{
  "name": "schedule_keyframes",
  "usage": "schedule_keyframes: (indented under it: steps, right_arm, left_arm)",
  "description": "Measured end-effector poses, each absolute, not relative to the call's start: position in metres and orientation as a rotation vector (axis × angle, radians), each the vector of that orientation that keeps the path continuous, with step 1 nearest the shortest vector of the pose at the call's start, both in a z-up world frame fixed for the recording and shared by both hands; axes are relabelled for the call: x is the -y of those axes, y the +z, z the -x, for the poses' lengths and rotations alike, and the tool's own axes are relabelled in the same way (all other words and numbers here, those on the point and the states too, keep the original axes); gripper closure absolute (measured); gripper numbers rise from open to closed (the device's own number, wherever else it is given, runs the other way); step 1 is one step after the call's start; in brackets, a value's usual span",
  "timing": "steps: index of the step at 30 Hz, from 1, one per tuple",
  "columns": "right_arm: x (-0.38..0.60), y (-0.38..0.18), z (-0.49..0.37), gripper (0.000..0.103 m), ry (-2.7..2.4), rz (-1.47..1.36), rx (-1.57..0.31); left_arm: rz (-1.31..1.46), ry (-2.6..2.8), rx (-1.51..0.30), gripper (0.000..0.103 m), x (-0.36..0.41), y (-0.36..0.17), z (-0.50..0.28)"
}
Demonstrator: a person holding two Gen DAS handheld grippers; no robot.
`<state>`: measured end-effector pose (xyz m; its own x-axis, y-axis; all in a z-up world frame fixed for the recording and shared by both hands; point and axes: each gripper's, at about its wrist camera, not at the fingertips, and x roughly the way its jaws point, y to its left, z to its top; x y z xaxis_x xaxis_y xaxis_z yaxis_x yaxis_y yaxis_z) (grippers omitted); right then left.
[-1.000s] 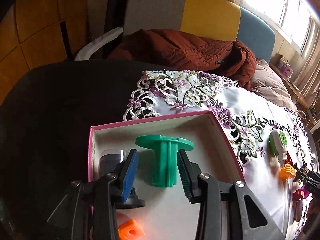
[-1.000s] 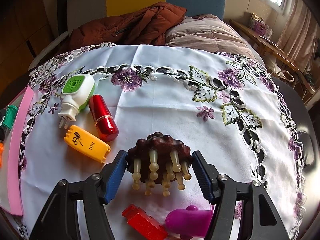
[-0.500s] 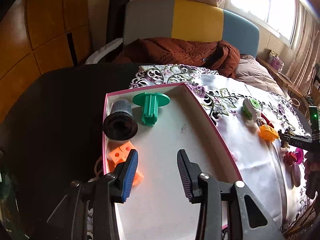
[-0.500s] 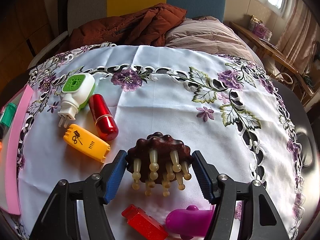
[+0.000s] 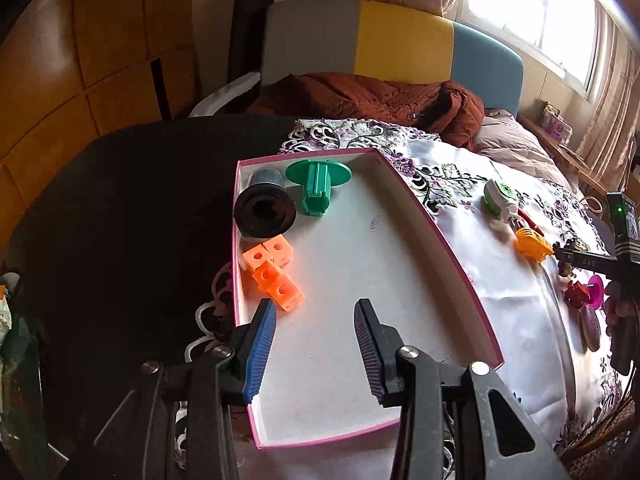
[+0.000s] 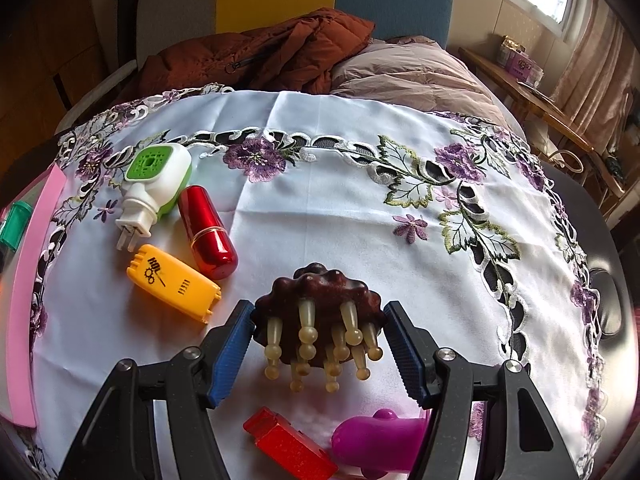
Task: Organize rigid objects
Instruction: 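Open the left tool and withdraw it while the right tool holds the brown brush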
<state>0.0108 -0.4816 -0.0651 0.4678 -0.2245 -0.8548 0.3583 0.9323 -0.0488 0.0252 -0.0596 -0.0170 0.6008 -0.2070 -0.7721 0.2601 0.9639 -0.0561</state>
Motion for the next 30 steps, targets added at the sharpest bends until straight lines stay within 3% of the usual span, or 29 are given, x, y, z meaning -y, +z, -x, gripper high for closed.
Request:
schedule_keyframes:
  steps: [16,30]
  right_arm:
    - [0.488,-0.061,-0.008,0.037,-0.398,-0.222,-1.021]
    - [0.408,0.014,-0.003,0.037,-0.231,-0.190,-0.848]
  left_arm:
    - [-0.002,-0.239,-0.897,0.062,0.027,-0.023,-0.021]
    - [0.076,-0.177,-0.920,0.062,-0.015,-0.039,-0.022]
